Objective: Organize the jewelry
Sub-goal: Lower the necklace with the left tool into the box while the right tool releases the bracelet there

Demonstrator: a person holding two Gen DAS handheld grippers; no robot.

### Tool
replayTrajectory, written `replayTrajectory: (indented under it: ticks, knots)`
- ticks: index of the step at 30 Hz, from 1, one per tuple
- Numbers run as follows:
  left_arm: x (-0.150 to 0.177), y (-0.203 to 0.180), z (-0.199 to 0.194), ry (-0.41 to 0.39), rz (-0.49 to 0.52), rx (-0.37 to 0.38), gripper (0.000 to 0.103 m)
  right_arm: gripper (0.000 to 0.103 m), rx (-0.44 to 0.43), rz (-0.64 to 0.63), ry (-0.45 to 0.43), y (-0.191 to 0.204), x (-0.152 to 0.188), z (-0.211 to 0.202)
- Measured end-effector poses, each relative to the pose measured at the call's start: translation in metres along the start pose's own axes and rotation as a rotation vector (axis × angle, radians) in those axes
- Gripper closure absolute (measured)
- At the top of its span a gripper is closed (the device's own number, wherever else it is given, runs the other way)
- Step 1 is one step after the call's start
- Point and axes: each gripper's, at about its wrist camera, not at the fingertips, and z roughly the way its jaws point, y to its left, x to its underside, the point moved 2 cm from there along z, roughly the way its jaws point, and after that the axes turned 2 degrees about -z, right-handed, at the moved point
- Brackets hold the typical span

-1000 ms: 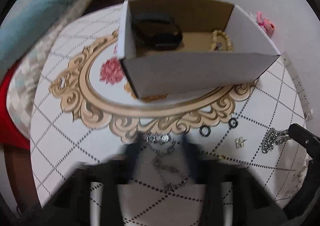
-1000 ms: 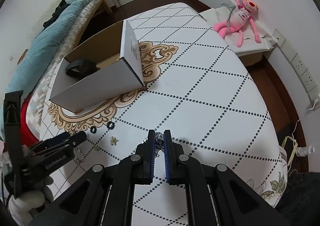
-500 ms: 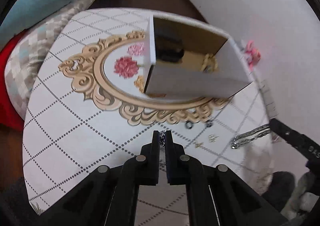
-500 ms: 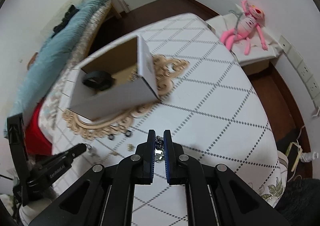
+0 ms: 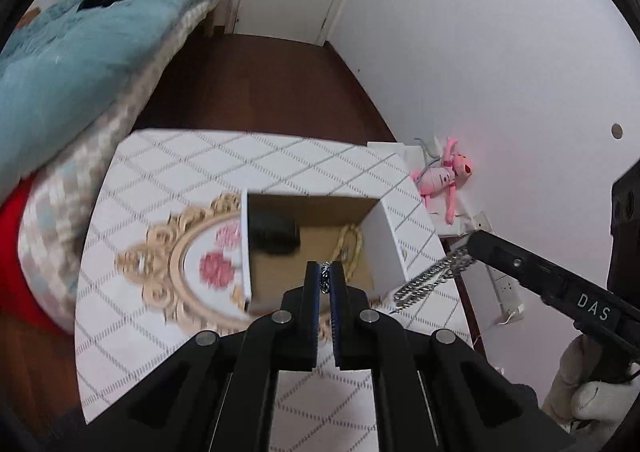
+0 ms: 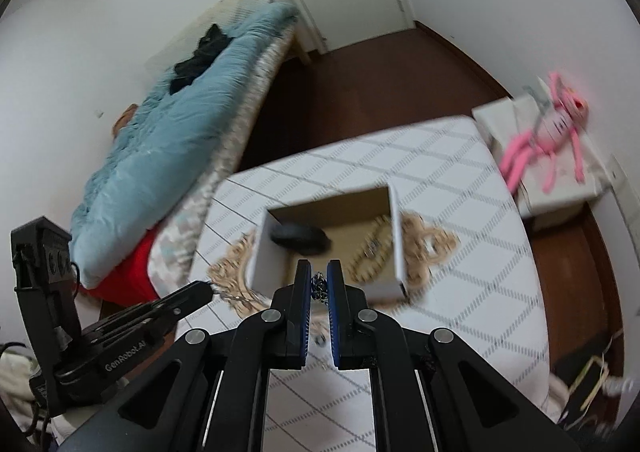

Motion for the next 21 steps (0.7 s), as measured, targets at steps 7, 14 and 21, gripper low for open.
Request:
replayTrajectory:
  ticks: [7,14,21]
  knots:
    - [-0.023,0.009,0.041,0.088,-0.005,0.002,0.101,0.095,-0.014,-0.028,0.095,0.007,-0.039,0.046]
    - [-0.023,0.028,0.073,0.199,-0.088,-0.057,0.097,0.095,-0.052,0.006,0.256,-0.003,-0.046,0.104]
    - [-0.029,0.043,0.079,0.185,-0.109,-0.187,0.026,0.094,-0.053,0.041,0.431,-0.016,-0.049,0.166]
